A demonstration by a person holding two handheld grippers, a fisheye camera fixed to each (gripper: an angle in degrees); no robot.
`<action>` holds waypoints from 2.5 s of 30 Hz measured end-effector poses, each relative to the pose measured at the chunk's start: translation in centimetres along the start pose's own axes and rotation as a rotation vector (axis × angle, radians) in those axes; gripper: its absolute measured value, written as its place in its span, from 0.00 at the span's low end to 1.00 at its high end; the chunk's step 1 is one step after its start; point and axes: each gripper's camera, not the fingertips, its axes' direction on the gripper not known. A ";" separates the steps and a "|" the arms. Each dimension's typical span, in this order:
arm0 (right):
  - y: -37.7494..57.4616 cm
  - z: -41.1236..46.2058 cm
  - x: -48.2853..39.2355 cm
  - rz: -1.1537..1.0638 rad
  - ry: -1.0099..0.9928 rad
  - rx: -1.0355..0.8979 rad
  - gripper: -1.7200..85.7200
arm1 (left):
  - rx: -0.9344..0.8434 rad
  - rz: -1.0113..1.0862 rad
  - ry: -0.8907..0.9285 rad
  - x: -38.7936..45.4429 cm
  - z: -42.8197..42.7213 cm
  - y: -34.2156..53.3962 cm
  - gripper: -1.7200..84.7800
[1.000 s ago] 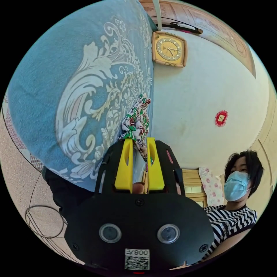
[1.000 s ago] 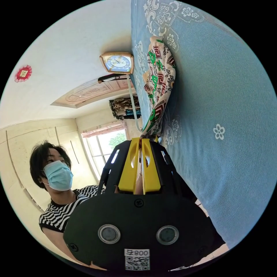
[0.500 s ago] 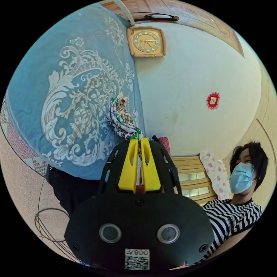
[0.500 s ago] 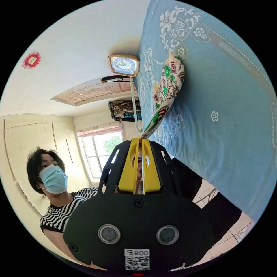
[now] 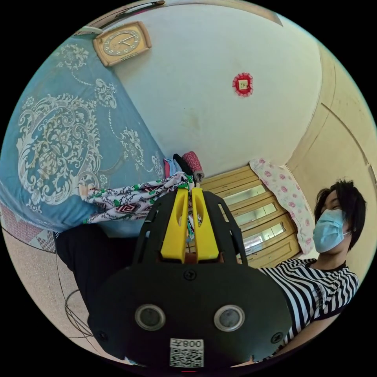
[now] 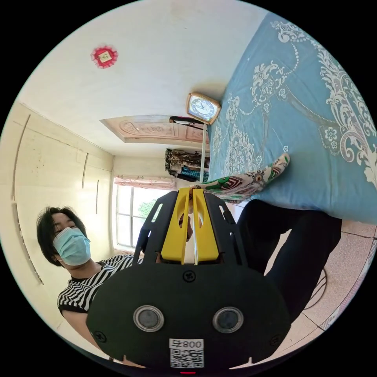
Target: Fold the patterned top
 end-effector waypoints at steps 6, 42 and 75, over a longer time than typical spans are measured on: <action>6.8 -8.9 -6.5 -0.113 -0.020 0.131 0.03 | -0.110 0.128 0.086 2.6 7.5 3.2 0.04; -7.3 -63.1 -19.0 -0.072 0.564 0.373 0.03 | -0.631 0.304 0.089 -11.4 81.3 8.5 0.04; -3.3 -70.3 -13.4 0.158 0.910 0.488 0.02 | -0.825 0.135 -0.150 -36.7 98.4 13.2 0.04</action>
